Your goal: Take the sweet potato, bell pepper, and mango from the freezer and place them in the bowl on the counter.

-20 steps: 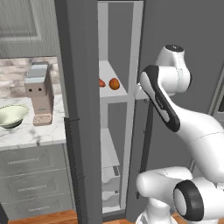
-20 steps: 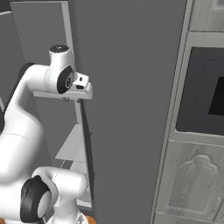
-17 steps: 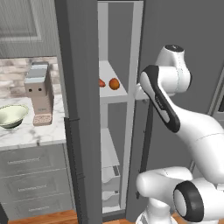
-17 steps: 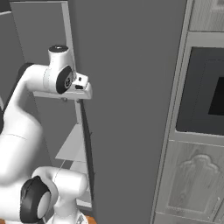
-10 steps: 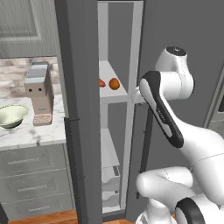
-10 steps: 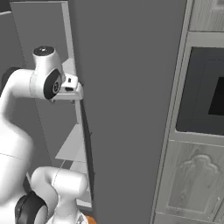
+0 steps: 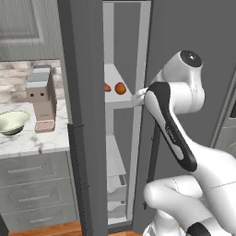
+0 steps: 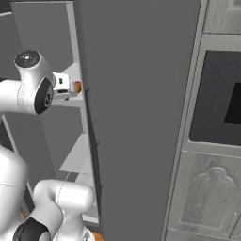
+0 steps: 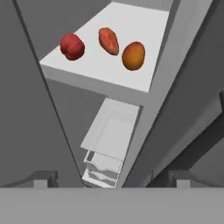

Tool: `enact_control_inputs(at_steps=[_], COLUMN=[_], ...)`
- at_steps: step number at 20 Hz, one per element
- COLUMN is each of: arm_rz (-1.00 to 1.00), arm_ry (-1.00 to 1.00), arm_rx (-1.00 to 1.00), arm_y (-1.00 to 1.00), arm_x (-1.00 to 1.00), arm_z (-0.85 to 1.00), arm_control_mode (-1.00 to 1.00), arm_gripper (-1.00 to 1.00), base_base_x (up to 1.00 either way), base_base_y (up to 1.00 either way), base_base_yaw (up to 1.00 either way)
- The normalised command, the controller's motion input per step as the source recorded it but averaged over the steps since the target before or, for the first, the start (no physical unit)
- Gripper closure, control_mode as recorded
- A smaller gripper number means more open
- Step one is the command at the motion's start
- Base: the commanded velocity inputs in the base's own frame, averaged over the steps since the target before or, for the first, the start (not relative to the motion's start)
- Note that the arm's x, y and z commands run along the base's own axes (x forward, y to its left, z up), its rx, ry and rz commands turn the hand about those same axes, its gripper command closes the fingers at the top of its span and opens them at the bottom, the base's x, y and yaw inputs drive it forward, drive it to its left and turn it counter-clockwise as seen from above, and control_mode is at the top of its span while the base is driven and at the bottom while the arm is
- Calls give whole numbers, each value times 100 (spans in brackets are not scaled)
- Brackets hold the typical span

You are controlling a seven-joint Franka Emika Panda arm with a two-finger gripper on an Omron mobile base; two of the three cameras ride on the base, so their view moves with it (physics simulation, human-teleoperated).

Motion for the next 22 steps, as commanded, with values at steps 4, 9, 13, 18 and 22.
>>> enact_control_inputs(at_steps=[4,9,13,18,22], arm_rz=[9,10,10,9,12], arm_ry=[1,1,0,-13,-12], arm_rx=[0,0,0,-10,-15], arm_y=[59,51,0,17,23], arm_x=[0,1,9,22,9], arm_z=[23,11,2,1,4], arm_control_mode=[-100,-100,-100,-100,-100], arm_gripper=[-100,-100,-100,-100,-100], base_base_x=[0,0,0,0,0], base_base_y=[0,0,0,0,0], base_base_yaw=[0,0,0,0,0])
